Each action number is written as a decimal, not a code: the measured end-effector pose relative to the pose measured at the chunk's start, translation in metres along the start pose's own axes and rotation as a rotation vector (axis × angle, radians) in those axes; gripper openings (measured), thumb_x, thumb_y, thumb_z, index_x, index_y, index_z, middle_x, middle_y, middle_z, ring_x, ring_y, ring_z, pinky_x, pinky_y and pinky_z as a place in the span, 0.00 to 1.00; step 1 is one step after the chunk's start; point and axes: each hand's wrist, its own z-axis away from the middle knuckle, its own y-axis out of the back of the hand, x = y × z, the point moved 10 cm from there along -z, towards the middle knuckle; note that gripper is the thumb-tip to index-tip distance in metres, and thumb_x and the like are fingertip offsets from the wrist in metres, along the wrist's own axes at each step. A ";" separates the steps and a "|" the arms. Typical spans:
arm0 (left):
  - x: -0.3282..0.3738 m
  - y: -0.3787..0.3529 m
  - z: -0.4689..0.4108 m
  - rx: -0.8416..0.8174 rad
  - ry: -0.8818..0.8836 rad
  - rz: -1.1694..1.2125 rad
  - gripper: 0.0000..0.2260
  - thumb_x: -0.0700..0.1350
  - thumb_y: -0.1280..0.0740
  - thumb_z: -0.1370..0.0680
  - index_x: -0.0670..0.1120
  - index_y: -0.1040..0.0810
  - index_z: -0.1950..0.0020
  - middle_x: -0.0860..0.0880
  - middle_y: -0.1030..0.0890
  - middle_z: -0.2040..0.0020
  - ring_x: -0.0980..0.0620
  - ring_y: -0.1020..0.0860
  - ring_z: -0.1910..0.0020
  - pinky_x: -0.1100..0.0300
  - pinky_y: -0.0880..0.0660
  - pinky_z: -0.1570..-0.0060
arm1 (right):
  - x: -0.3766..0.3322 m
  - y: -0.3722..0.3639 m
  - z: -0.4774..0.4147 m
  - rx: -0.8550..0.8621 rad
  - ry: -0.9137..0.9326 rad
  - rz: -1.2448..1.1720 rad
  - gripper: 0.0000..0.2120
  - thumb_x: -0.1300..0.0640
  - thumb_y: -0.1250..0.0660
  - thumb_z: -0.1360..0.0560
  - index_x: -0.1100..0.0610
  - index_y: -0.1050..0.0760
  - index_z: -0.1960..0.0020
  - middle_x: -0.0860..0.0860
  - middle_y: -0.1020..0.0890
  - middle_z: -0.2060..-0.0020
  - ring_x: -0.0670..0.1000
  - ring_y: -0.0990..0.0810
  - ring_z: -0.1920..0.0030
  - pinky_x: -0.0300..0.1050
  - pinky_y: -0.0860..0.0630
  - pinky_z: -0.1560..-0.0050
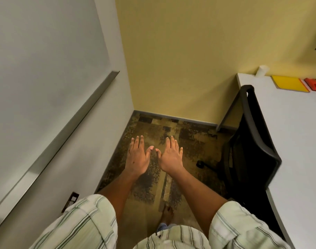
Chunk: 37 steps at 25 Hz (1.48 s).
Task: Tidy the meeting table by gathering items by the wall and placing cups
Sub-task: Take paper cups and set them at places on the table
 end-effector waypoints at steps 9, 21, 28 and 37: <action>0.053 -0.022 -0.203 -0.037 -0.044 0.016 0.30 0.60 0.50 0.20 0.45 0.47 0.23 0.45 0.43 0.23 0.46 0.48 0.23 0.49 0.47 0.25 | 0.006 0.055 -0.191 0.013 -0.041 -0.027 0.34 0.39 0.51 0.20 0.56 0.56 0.22 0.53 0.56 0.22 0.55 0.58 0.22 0.59 0.59 0.25; 0.157 -0.091 -0.461 -0.232 -0.345 0.056 0.29 0.59 0.49 0.20 0.46 0.49 0.23 0.45 0.45 0.22 0.47 0.51 0.22 0.49 0.48 0.25 | 0.089 0.123 -0.398 0.174 -0.399 -0.073 0.34 0.39 0.51 0.20 0.56 0.56 0.22 0.54 0.55 0.22 0.55 0.58 0.22 0.59 0.59 0.25; 0.238 -0.115 -0.562 -0.321 -0.581 0.053 0.29 0.58 0.48 0.20 0.45 0.47 0.23 0.44 0.43 0.23 0.45 0.49 0.23 0.50 0.48 0.25 | 0.125 0.180 -0.472 0.338 -0.594 -0.120 0.34 0.41 0.48 0.20 0.55 0.56 0.22 0.53 0.54 0.22 0.56 0.57 0.22 0.58 0.59 0.25; 0.345 -0.180 -0.651 -0.373 -0.679 0.033 0.29 0.60 0.50 0.20 0.46 0.48 0.23 0.45 0.44 0.22 0.46 0.51 0.23 0.51 0.48 0.25 | 0.239 0.239 -0.560 0.359 -0.727 -0.138 0.35 0.38 0.50 0.20 0.54 0.58 0.22 0.53 0.57 0.22 0.56 0.58 0.22 0.60 0.57 0.24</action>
